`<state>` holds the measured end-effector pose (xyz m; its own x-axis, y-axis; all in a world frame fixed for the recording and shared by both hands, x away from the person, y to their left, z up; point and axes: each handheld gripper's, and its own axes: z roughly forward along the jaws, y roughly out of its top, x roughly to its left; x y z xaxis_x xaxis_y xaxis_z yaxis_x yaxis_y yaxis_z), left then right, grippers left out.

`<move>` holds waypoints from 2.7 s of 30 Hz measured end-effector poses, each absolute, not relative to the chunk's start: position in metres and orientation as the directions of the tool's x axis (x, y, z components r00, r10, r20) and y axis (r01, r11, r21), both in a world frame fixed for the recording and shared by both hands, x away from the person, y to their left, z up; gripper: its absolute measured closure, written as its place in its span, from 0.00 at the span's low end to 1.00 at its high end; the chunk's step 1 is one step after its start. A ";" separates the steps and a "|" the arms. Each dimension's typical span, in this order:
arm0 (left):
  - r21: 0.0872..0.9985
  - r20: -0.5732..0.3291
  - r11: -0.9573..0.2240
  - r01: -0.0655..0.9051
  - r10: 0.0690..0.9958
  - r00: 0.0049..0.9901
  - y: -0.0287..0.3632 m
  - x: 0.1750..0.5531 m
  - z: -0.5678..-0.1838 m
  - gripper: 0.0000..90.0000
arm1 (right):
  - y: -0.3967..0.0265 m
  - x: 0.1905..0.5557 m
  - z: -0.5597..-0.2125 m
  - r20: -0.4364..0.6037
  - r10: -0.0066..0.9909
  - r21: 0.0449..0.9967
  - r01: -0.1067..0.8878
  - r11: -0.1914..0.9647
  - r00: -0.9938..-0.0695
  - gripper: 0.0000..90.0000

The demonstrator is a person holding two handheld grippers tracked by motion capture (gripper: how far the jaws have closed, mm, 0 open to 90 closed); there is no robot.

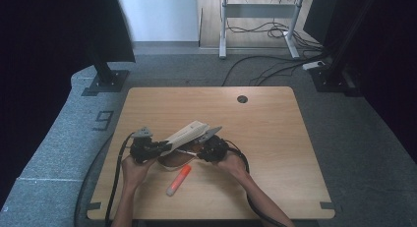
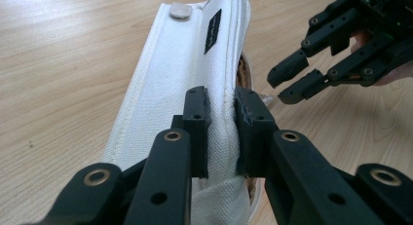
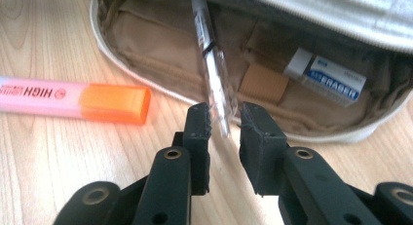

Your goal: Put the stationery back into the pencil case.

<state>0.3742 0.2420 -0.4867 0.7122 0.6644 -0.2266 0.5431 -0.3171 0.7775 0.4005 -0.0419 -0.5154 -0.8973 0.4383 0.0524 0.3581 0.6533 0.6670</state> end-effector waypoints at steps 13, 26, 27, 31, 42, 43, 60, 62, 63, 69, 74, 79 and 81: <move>0.777 -0.229 -0.316 0.544 0.663 0.712 0.242 0.374 -0.487 0.85 | -0.045 0.402 -0.535 0.076 0.440 0.650 0.379 0.659 -0.895 0.92; 0.777 -0.232 -0.315 0.545 0.661 0.713 0.241 0.374 -0.487 0.85 | -0.045 0.413 -0.518 0.018 0.449 0.681 0.340 0.649 -0.893 0.92; 0.777 -0.234 -0.314 0.545 0.661 0.714 0.241 0.374 -0.487 0.85 | -0.045 0.415 -0.517 0.013 0.445 0.682 0.334 0.650 -0.895 0.92; 0.779 -0.238 -0.311 0.545 0.657 0.715 0.241 0.374 -0.487 0.85 | -0.041 0.423 -0.513 0.002 0.451 0.681 0.331 0.653 -0.893 0.92; 0.780 -0.241 -0.308 0.545 0.656 0.716 0.242 0.374 -0.487 0.85 | -0.029 0.443 -0.516 -0.019 0.466 0.673 0.334 0.660 -0.884 0.92; 0.780 -0.241 -0.309 0.545 0.655 0.716 0.242 0.374 -0.487 0.85 | -0.028 0.444 -0.517 -0.017 0.470 0.672 0.338 0.659 -0.883 0.92; 0.781 -0.242 -0.306 0.544 0.655 0.716 0.243 0.375 -0.487 0.85 | -0.036 0.444 -0.513 0.011 0.525 0.693 0.385 0.610 -0.851 0.72; 0.781 -0.241 -0.306 0.544 0.655 0.716 0.243 0.375 -0.487 0.85 | -0.037 0.442 -0.511 0.011 0.526 0.696 0.384 0.606 -0.850 0.67; 0.782 -0.240 -0.307 0.543 0.655 0.716 0.243 0.375 -0.487 0.85 | -0.038 0.440 -0.510 0.014 0.525 0.698 0.384 0.605 -0.851 0.64; 0.781 -0.241 -0.308 0.543 0.654 0.717 0.243 0.375 -0.487 0.85 | -0.044 0.430 -0.507 0.034 0.511 0.689 0.390 0.611 -0.859 0.45; 0.781 -0.241 -0.309 0.543 0.654 0.718 0.243 0.375 -0.487 0.85 | -0.047 0.419 -0.508 0.051 0.493 0.683 0.390 0.617 -0.869 0.31; 0.780 -0.241 -0.311 0.543 0.651 0.720 0.244 0.375 -0.488 0.85 | -0.048 0.408 -0.509 0.049 0.459 0.687 0.364 0.629 -0.887 0.26; 0.780 -0.242 -0.310 0.543 0.650 0.720 0.244 0.375 -0.488 0.85 | -0.048 0.403 -0.509 0.051 0.451 0.686 0.360 0.632 -0.891 0.26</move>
